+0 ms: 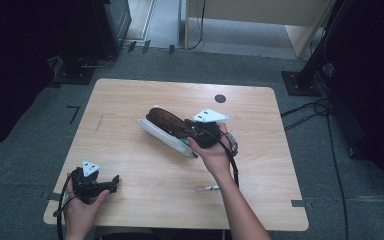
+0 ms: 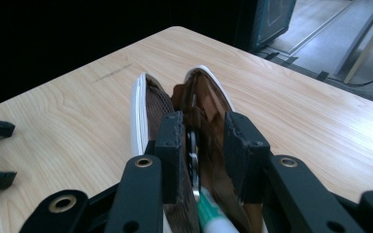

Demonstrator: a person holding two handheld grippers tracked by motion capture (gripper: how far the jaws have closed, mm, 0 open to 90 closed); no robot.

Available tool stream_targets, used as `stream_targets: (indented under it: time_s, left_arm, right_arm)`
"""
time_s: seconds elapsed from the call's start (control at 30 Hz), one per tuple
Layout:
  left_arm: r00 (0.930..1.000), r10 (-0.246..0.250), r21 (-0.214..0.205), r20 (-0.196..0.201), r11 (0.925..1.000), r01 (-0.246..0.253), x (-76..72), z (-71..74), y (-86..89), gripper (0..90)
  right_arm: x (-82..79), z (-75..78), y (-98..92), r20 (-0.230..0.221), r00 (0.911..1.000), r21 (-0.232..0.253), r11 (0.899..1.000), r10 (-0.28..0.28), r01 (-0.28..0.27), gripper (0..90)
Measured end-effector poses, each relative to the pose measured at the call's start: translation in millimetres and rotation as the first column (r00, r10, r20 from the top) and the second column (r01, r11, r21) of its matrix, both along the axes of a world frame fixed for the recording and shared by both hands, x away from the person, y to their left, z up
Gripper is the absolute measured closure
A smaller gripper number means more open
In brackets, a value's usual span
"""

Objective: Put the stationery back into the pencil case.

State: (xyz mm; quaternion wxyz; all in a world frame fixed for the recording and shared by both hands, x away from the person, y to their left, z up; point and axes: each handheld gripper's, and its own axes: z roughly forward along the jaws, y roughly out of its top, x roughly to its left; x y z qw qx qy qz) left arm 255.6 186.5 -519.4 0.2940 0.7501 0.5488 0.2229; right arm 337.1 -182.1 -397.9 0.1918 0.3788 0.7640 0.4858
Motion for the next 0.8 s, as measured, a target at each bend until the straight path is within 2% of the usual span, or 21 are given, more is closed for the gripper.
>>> stream_targets:
  time_s: [0.23,0.43,0.6,0.8]
  left_arm:
    - [1.0,0.001,-0.001,0.0,1.0,-0.001,0.0,0.0,-0.1,0.5]
    - [1.0,0.002,-0.002,0.0,1.0,-0.002,0.0,-0.1,-0.2,0.5]
    - [1.0,0.001,-0.001,0.0,1.0,-0.001,-0.1,0.0,-0.2,0.5]
    - [1.0,0.001,-0.001,0.0,1.0,-0.001,0.0,0.0,-0.1,0.5]
  right_arm:
    - [-25.2,-8.7,-33.2,-0.002,0.9996,0.006,1.0,-0.03,0.03,68.4]
    - [-45.3,-21.9,-62.3,-0.017,0.9978,0.018,0.998,-0.065,0.065,68.2]
    - [-55.2,-36.0,-77.2,-0.039,0.9952,0.025,0.996,-0.09,0.091,71.5]
    - [-66.4,-51.6,-92.0,-0.066,0.9952,0.024,0.997,-0.073,0.074,69.3]
